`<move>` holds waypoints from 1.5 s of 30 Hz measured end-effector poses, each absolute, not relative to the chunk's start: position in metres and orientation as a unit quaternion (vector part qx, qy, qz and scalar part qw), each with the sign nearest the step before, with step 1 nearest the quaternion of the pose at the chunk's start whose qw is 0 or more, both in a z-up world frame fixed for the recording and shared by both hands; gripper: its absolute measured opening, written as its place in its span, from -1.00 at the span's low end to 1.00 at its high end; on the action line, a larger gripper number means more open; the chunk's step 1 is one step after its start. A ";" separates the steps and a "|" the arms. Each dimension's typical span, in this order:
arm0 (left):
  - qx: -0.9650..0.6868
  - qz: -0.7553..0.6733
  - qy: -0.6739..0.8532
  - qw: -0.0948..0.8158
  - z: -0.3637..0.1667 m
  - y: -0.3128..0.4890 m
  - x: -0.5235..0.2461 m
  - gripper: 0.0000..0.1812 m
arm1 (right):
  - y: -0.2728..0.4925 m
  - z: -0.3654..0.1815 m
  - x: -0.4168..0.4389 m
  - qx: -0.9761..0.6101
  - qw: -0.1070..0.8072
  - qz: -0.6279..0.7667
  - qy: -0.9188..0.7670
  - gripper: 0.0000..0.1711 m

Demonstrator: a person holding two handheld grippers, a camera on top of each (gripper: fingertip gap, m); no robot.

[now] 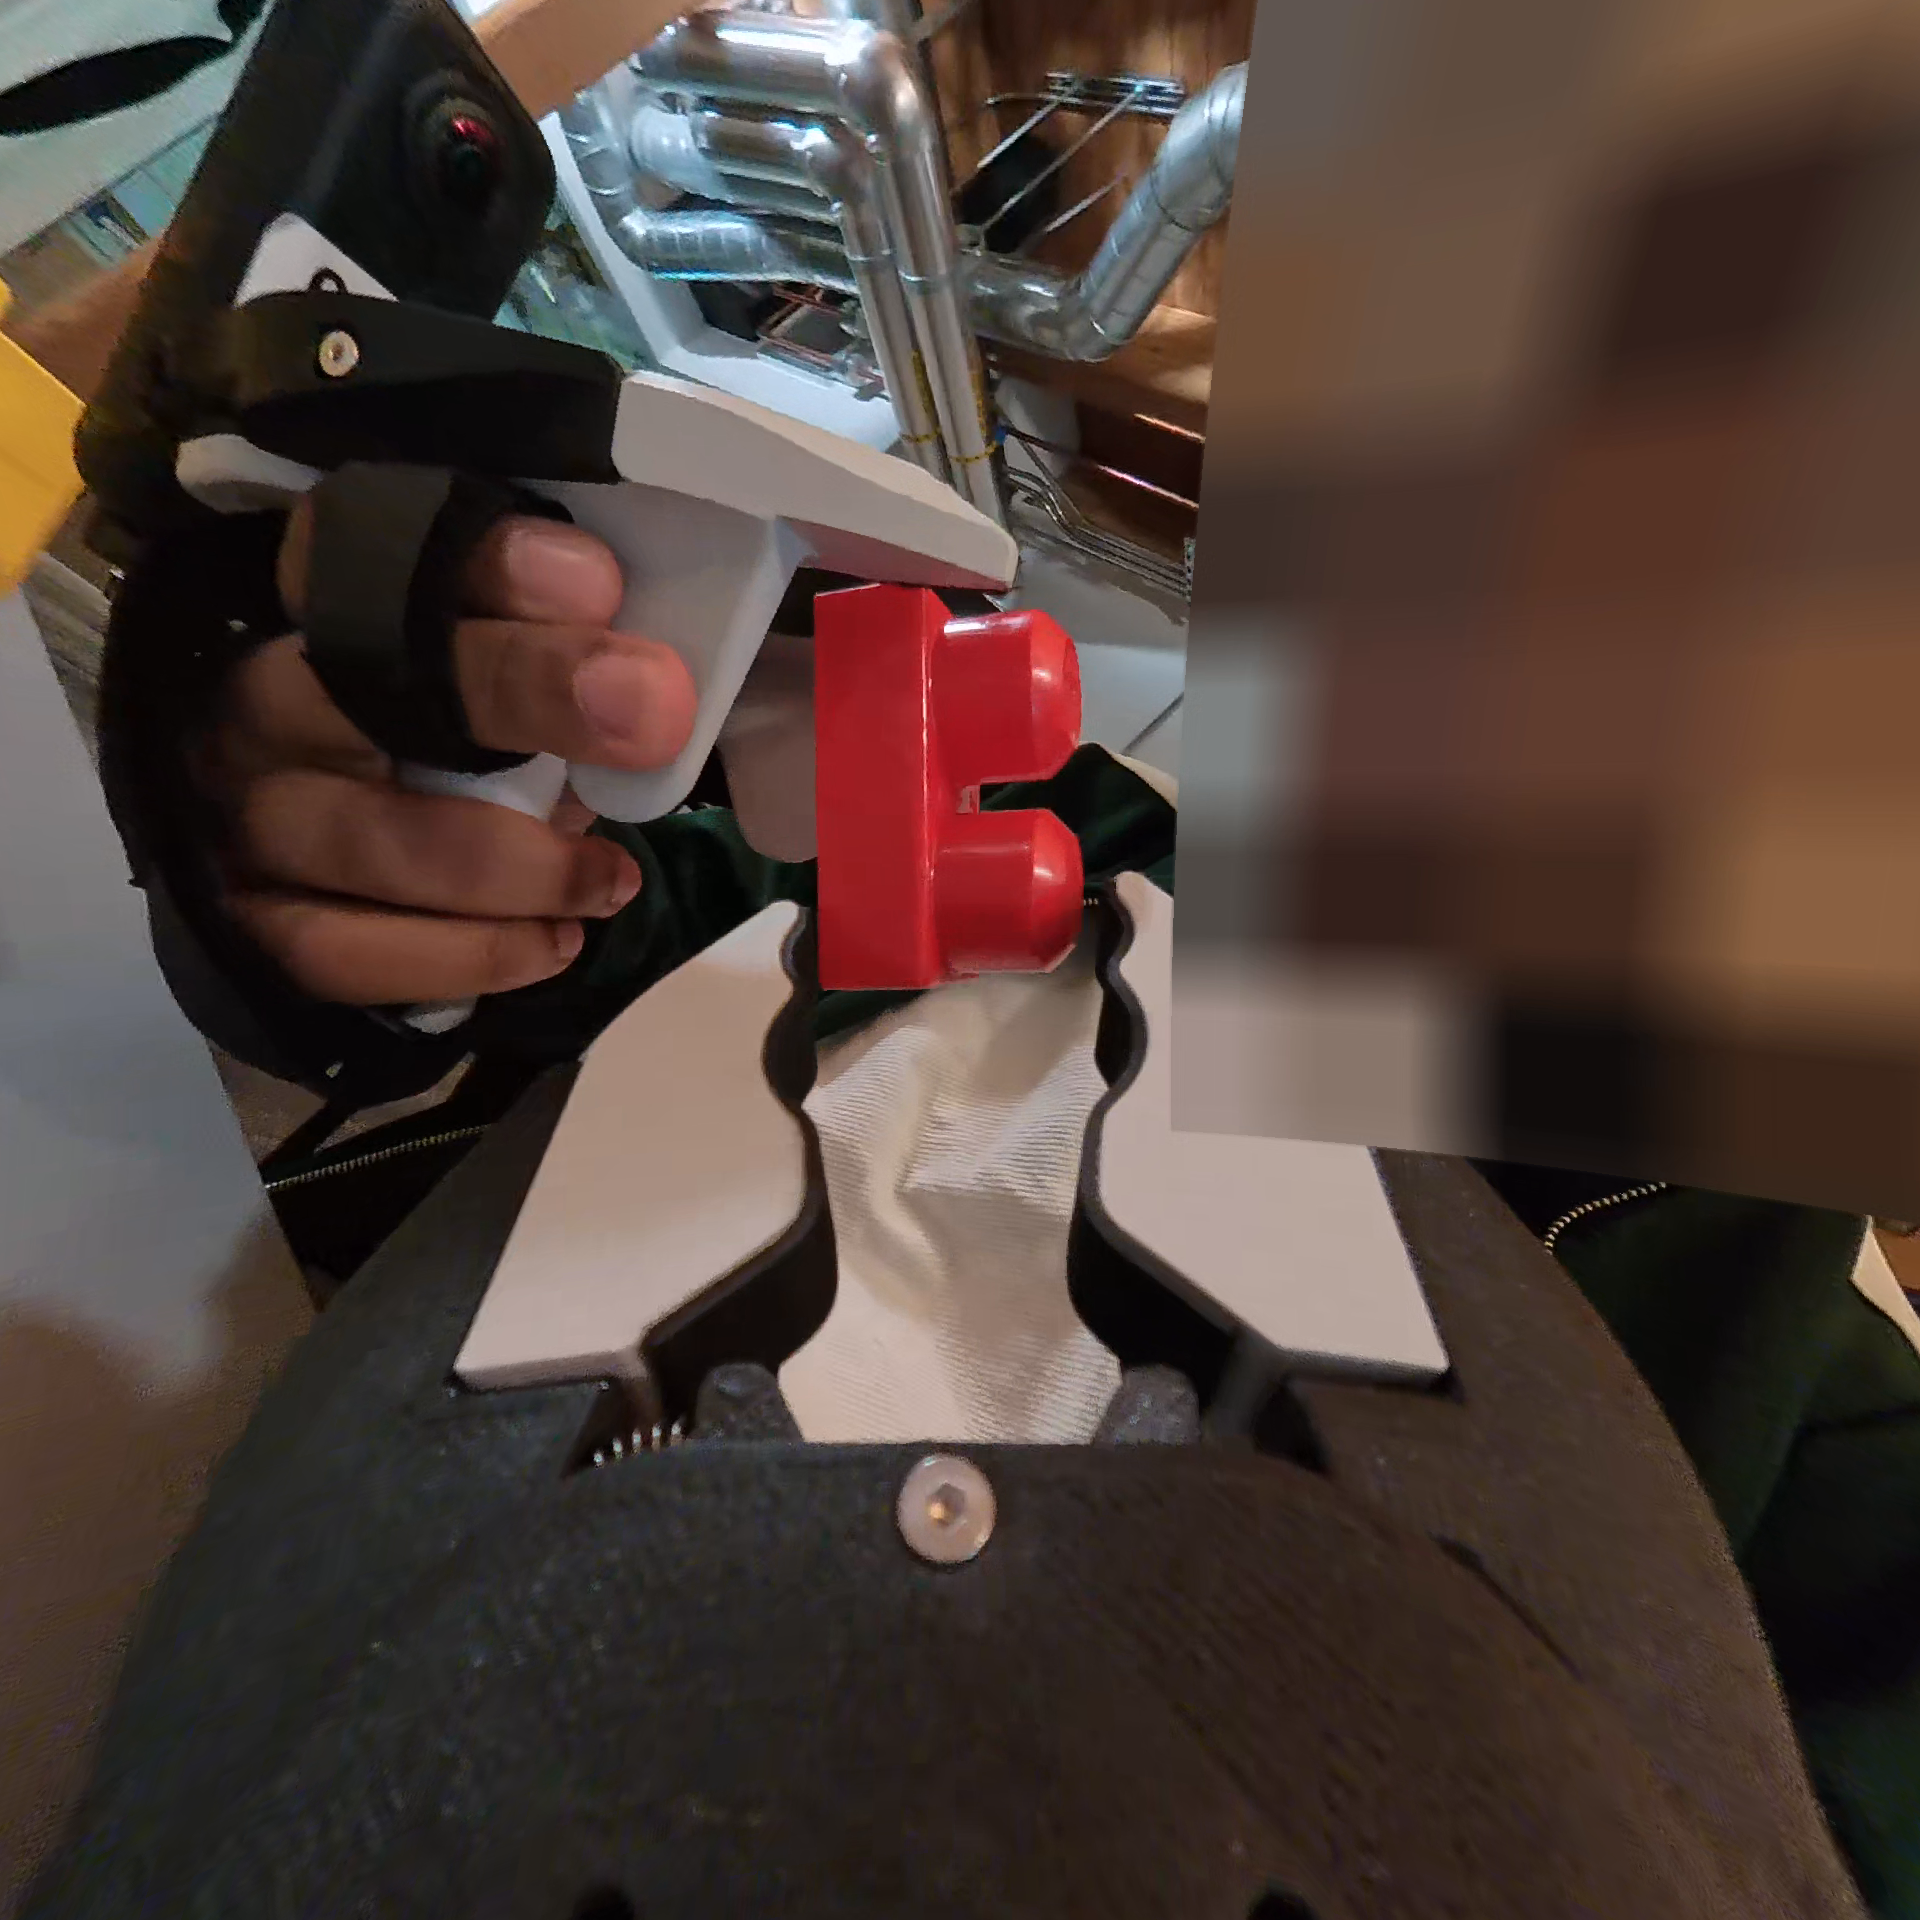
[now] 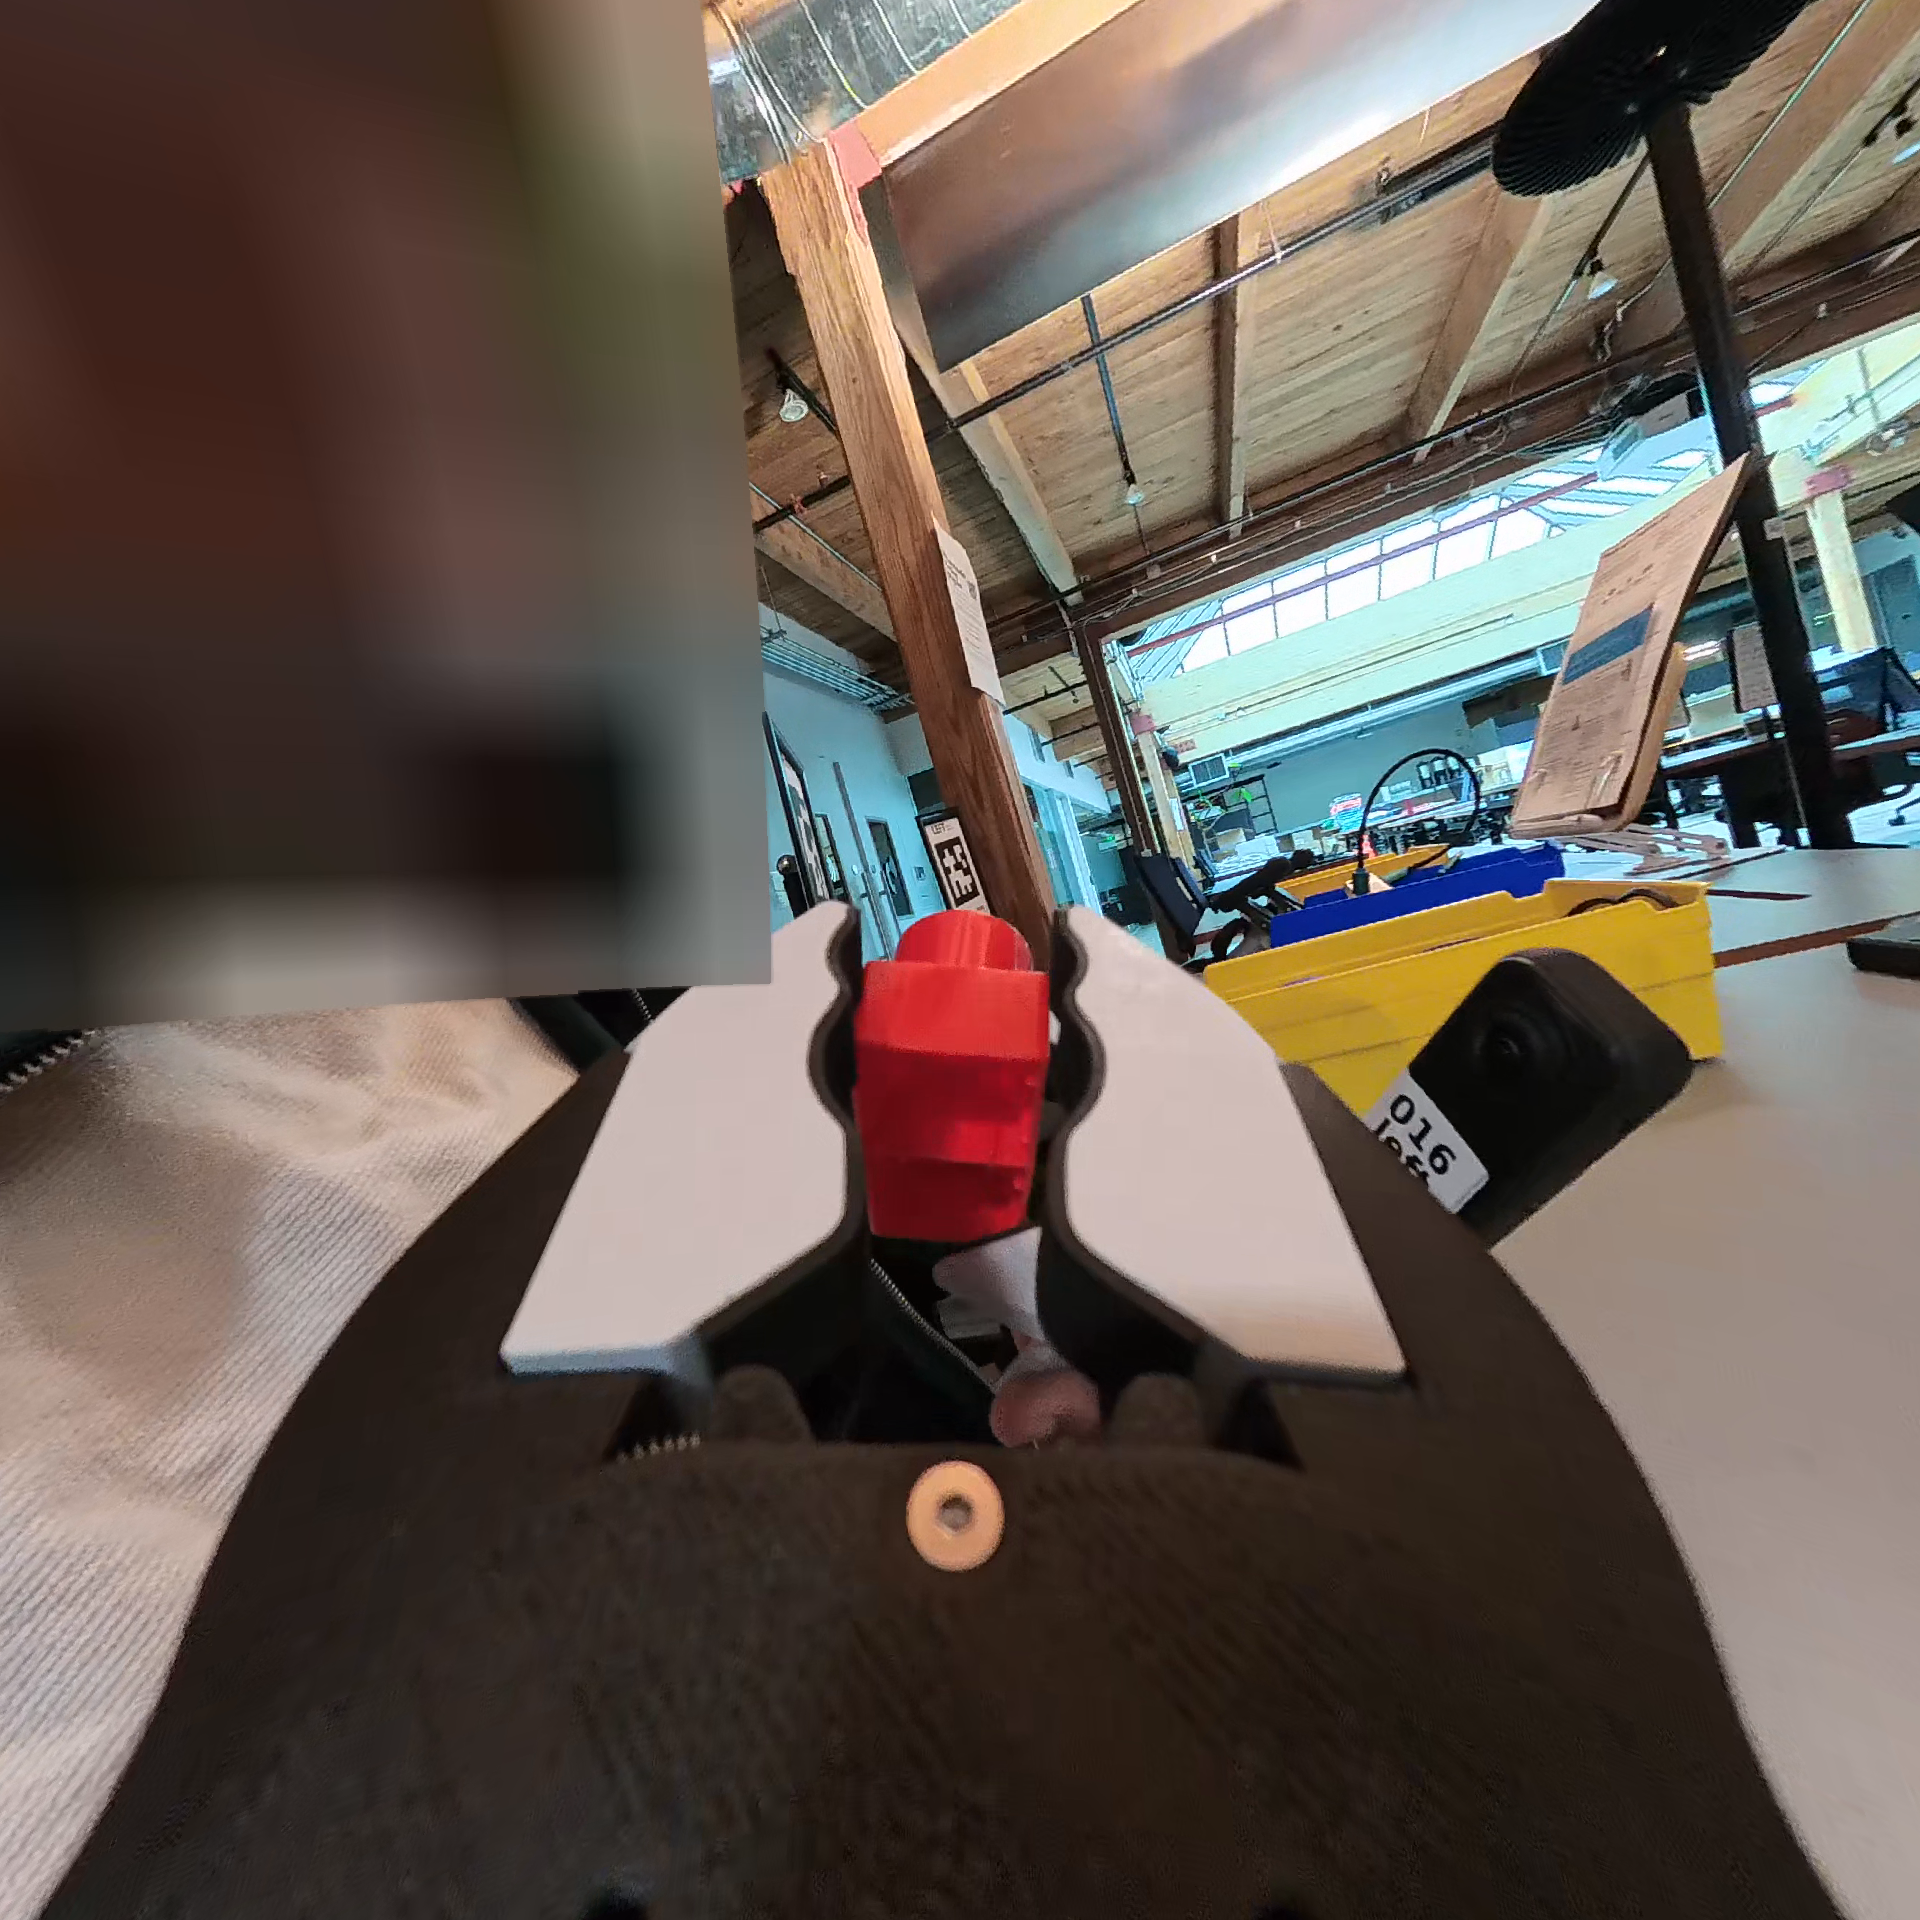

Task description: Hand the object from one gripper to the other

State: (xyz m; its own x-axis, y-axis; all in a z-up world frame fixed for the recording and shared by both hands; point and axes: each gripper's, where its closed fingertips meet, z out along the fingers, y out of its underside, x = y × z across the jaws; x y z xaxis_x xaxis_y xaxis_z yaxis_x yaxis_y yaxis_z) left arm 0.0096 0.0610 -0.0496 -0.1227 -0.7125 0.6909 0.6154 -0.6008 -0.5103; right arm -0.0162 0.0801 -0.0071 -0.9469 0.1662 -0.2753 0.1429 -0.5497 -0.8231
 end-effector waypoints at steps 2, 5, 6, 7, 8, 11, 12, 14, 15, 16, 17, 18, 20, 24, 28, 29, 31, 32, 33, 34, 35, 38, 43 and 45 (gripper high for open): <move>-0.491 -0.750 0.053 0.440 -0.050 0.060 0.011 -0.44 | 0.079 -0.007 -0.015 -0.161 0.003 0.865 -0.475 -0.60; -0.496 -0.747 0.054 0.439 -0.051 0.061 0.011 -0.47 | 0.080 -0.009 -0.016 -0.160 -0.001 0.865 -0.476 -0.60; -0.498 -0.744 0.053 0.441 -0.052 0.061 0.010 -0.48 | 0.081 -0.010 -0.017 -0.160 0.000 0.865 -0.476 -0.60; -0.501 -0.741 0.049 0.444 -0.052 0.062 0.009 -0.47 | 0.082 -0.010 -0.019 -0.163 0.002 0.864 -0.476 -0.60; -0.506 -0.735 0.044 0.448 -0.053 0.065 0.007 -0.47 | 0.087 -0.013 -0.024 -0.173 0.009 0.862 -0.475 -0.59; -0.517 -0.710 0.011 0.478 -0.056 0.074 -0.005 -0.47 | 0.106 -0.026 -0.052 -0.254 0.086 0.838 -0.475 -0.12; -0.520 -0.697 -0.013 0.494 -0.057 0.079 -0.014 -0.47 | 0.114 -0.034 -0.062 -0.283 0.122 0.819 -0.484 -0.05; -0.520 -0.662 -0.089 0.532 -0.063 0.093 -0.038 -0.46 | 0.133 -0.050 -0.078 -0.329 0.217 0.765 -0.510 0.03; -0.519 -0.641 -0.135 0.550 -0.069 0.099 -0.052 -0.46 | 0.141 -0.057 -0.084 -0.342 0.269 0.730 -0.527 0.06; -0.520 -0.617 -0.180 0.562 -0.076 0.103 -0.064 -0.46 | 0.148 -0.062 -0.087 -0.348 0.316 0.693 -0.546 0.07; -0.519 -0.596 -0.219 0.572 -0.082 0.105 -0.075 -0.47 | 0.152 -0.065 -0.090 -0.348 0.358 0.658 -0.564 0.08; -0.515 -0.582 -0.251 0.577 -0.087 0.105 -0.082 -0.48 | 0.152 -0.067 -0.090 -0.339 0.390 0.629 -0.580 0.09; -0.518 -0.568 -0.286 0.572 -0.095 0.106 -0.085 -0.47 | 0.142 -0.071 -0.089 -0.313 0.425 0.589 -0.612 0.10; -0.549 -0.554 -0.309 0.545 -0.107 0.109 -0.070 -0.47 | 0.118 -0.091 -0.088 -0.266 0.434 0.530 -0.678 0.09; -0.547 -0.575 -0.302 0.528 -0.104 0.110 -0.054 -0.47 | 0.110 -0.100 -0.085 -0.256 0.417 0.518 -0.702 0.03; -0.548 -0.578 -0.300 0.525 -0.104 0.110 -0.052 -0.46 | 0.110 -0.103 -0.085 -0.261 0.409 0.518 -0.705 0.03; -0.556 -0.576 -0.293 0.524 -0.104 0.110 -0.050 -0.47 | 0.111 -0.106 -0.085 -0.267 0.395 0.520 -0.709 -0.03; -0.558 -0.576 -0.289 0.523 -0.104 0.110 -0.049 -0.47 | 0.112 -0.107 -0.085 -0.269 0.390 0.520 -0.711 -0.08; -0.560 -0.576 -0.286 0.522 -0.103 0.109 -0.049 -0.46 | 0.112 -0.107 -0.084 -0.270 0.386 0.522 -0.711 -0.12; -0.561 -0.577 -0.282 0.522 -0.102 0.109 -0.048 -0.46 | 0.111 -0.106 -0.084 -0.268 0.384 0.524 -0.712 -0.12; -0.561 -0.578 -0.280 0.522 -0.102 0.109 -0.048 -0.47 | 0.111 -0.106 -0.083 -0.266 0.385 0.523 -0.712 -0.12; -0.559 -0.584 -0.256 0.529 -0.097 0.107 -0.046 -0.47 | 0.110 -0.101 -0.082 -0.263 0.390 0.524 -0.710 -0.12; -0.555 -0.578 -0.222 0.556 -0.085 0.105 -0.050 -0.20 | 0.108 -0.086 -0.077 -0.271 0.349 0.596 -0.671 -0.12; -0.547 -0.580 -0.214 0.565 -0.083 0.103 -0.054 -0.23 | 0.104 -0.076 -0.071 -0.267 0.307 0.646 -0.646 -0.12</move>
State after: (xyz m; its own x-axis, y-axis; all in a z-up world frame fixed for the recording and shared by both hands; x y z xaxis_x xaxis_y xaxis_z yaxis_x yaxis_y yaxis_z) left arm -0.0540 0.1028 -0.0830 0.2357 -0.4214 0.8757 0.8887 -0.2713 -0.3697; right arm -0.0706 0.1043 -0.0763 -0.6694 0.7412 0.0507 -0.0516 0.0216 -0.9984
